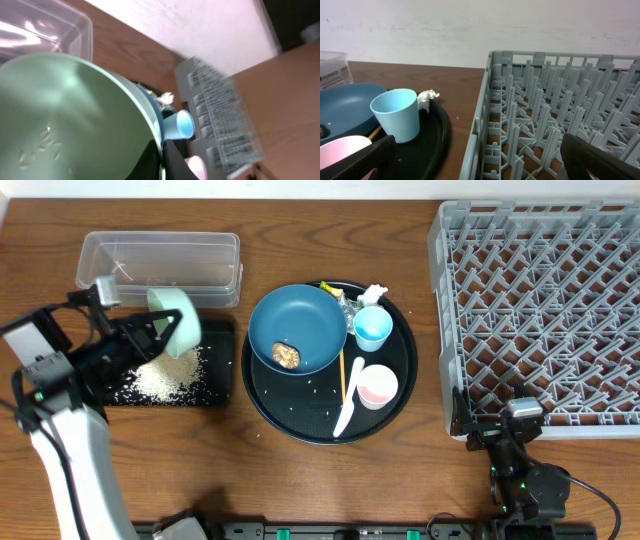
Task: Sort waste into correct bins and load items into the dishwasher rack
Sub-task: 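Carry the empty bowl back and set it on the round tray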
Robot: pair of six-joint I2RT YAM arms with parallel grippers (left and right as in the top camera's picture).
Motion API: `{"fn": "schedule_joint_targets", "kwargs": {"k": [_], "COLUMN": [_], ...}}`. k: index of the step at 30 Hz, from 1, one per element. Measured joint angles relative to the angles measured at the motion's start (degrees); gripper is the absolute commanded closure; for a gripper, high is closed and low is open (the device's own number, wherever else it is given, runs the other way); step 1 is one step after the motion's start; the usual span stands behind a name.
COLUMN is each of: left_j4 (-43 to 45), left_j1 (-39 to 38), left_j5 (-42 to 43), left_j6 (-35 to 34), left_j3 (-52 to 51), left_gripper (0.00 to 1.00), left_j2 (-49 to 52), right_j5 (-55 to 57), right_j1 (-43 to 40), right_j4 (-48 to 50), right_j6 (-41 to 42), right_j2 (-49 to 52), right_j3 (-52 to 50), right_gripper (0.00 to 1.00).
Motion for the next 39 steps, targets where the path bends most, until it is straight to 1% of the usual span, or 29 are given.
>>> {"fn": "schedule_joint_targets", "kwargs": {"k": [4, 9, 14, 17, 22, 28, 36, 39], "left_j4": [-6.2, -9.7, -12.3, -13.4, -16.1, -18.5, -19.1, -19.0], "left_j1": [-8.9, -21.7, -31.6, -36.2, -42.6, -47.5, -55.5, -57.6], "left_j5": [-11.6, -25.1, -36.7, -41.7, -46.0, -48.3, -49.6, -50.1], "left_j6": [4.5, 7.8, 8.6, 7.9, 4.0, -3.3, -10.5, -12.0], "left_j3": [0.4, 0.4, 0.4, 0.4, 0.4, 0.4, 0.4, 0.4], "left_gripper": [0.94, 0.94, 0.94, 0.94, 0.94, 0.94, 0.94, 0.94], "left_j2": [-6.0, -5.7, -5.5, -5.5, -5.5, -3.7, 4.9, 8.3], "right_j5": [0.0, 0.0, 0.0, 0.0, 0.0, 0.0, 0.0, 0.0], "right_j1": [0.0, 0.0, 0.0, 0.0, 0.0, 0.0, 0.0, 0.0], "right_j4": [0.0, 0.0, 0.0, 0.0, 0.0, 0.0, 0.0, 0.0], "right_j6": [0.0, 0.0, 0.0, 0.0, 0.0, 0.0, 0.0, 0.0], "right_j2": [0.0, 0.0, 0.0, 0.0, 0.0, 0.0, 0.0, 0.0], "right_j3": [0.0, 0.0, 0.0, 0.0, 0.0, 0.0, 0.0, 0.0], "right_gripper": [0.01, 0.01, 0.01, 0.01, 0.01, 0.01, 0.01, 0.01]}}
